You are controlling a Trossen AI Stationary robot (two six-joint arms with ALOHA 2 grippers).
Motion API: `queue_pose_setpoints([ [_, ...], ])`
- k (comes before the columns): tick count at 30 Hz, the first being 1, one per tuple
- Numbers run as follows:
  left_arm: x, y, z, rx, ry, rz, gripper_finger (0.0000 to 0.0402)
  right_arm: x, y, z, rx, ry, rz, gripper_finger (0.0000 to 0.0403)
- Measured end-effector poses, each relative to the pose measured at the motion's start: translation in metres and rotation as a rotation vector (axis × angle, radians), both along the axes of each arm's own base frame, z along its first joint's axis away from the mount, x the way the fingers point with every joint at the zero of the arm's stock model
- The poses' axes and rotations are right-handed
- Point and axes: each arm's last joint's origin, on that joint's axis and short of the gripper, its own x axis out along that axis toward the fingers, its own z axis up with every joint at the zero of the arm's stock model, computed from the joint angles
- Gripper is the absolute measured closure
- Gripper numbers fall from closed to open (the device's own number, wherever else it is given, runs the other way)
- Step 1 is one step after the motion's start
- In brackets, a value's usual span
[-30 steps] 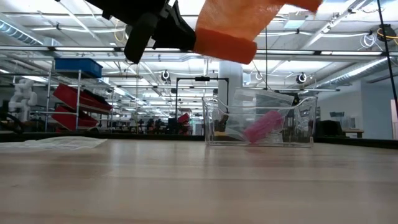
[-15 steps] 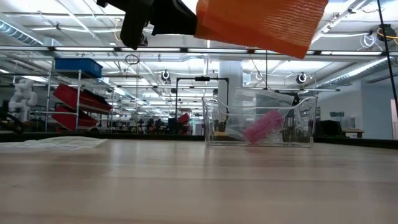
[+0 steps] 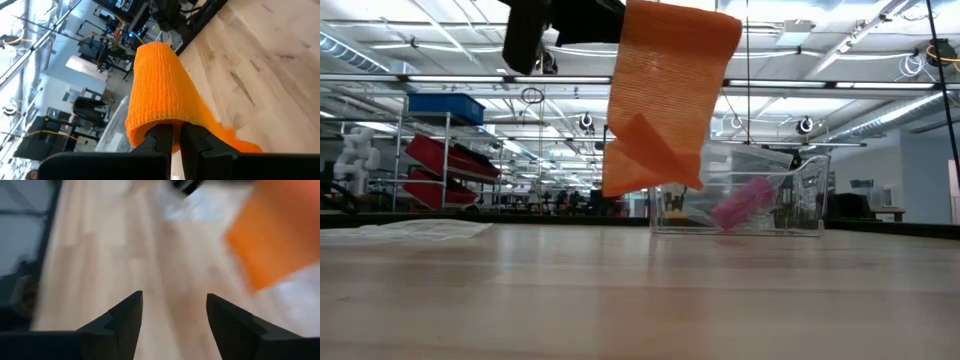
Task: Roll bandage
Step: Roll the orange bandage
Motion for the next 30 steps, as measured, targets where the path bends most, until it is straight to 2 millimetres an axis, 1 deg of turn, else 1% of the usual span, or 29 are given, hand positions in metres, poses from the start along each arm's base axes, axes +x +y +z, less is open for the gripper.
queue_pose_setpoints([
  [3,-0.003,-0.005,0.003,0.016,-0.005,-0.015,0.0388,-0.015,0.001,-0.012,-0.122,-0.128,-0.093,0.0207],
  [6,-0.007,-0.012,0.009,0.018,-0.014,-0.034,0.0388,-0.03,-0.006,-0.036,-0.141,-0.217,-0.177,0.0216],
  [8,-0.008,-0.017,0.013,0.012,-0.028,-0.048,0.0388,-0.038,-0.011,-0.053,-0.095,-0.272,-0.218,0.0219],
  [11,-0.008,-0.022,0.017,0.004,-0.035,-0.073,0.0388,-0.044,-0.017,-0.077,0.002,-0.316,-0.229,0.0219],
  [15,-0.006,-0.025,0.02,-0.033,-0.034,-0.163,0.0388,-0.044,-0.022,-0.096,0.126,-0.367,-0.153,0.0219],
  [18,-0.005,-0.027,0.024,-0.073,-0.044,-0.203,0.0388,-0.041,-0.031,-0.098,0.182,-0.424,-0.046,0.022],
  [20,-0.004,-0.029,0.027,-0.107,-0.055,-0.222,0.0388,-0.04,-0.04,-0.098,0.183,-0.453,0.028,0.022],
  [23,-0.003,-0.031,0.033,-0.154,-0.077,-0.23,0.0388,-0.037,-0.05,-0.101,0.12,-0.445,0.121,0.022],
  [26,-0.003,-0.035,0.038,-0.178,-0.094,-0.236,0.0388,-0.032,-0.056,-0.105,0.059,-0.393,0.175,0.022],
  [30,-0.004,-0.04,0.043,-0.226,-0.115,-0.24,0.0388,-0.026,-0.064,-0.106,-0.018,-0.366,0.177,0.022],
])
